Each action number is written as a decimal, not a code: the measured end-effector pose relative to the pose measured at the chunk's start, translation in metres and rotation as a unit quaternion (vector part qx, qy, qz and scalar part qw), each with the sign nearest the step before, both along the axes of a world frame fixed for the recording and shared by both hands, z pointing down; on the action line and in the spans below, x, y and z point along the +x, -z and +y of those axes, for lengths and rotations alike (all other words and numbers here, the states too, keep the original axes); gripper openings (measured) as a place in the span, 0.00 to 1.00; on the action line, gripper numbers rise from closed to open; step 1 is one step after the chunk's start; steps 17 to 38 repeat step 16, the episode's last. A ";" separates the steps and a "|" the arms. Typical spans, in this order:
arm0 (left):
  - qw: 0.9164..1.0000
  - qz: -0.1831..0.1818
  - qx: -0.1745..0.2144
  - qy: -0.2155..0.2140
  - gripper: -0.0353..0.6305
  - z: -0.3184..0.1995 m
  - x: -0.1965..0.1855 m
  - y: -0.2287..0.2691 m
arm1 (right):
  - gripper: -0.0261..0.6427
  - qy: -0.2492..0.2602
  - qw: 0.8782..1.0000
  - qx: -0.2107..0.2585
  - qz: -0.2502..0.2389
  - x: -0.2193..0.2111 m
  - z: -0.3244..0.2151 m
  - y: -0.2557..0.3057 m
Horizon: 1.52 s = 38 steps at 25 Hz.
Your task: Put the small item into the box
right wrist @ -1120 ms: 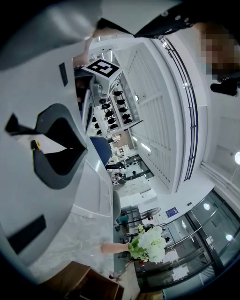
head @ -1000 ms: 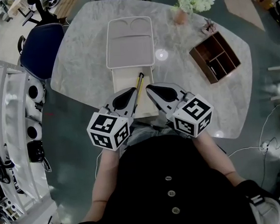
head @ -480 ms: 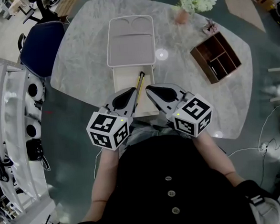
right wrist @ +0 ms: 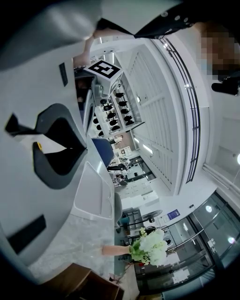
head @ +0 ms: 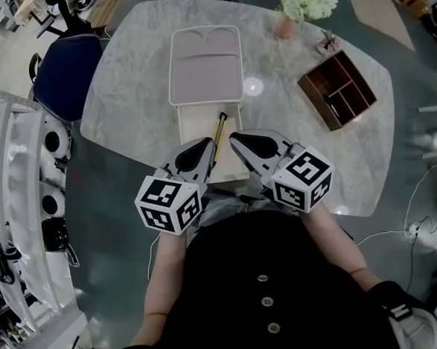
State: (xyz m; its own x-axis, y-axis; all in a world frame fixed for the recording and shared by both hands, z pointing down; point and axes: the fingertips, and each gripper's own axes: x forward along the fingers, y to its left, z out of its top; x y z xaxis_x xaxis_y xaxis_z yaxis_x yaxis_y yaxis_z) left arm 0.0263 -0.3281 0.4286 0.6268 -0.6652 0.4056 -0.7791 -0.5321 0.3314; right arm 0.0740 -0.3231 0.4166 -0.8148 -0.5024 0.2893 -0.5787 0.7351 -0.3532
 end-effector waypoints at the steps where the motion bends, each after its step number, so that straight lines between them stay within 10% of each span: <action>1: 1.000 0.001 0.000 0.000 0.08 0.000 0.000 0.000 | 0.04 -0.002 1.000 0.000 0.000 0.001 -0.001 0.000; 38: 1.000 0.010 0.000 0.005 0.08 0.005 -0.006 0.001 | 0.04 -0.003 1.000 -0.001 0.007 -0.003 0.003 0.000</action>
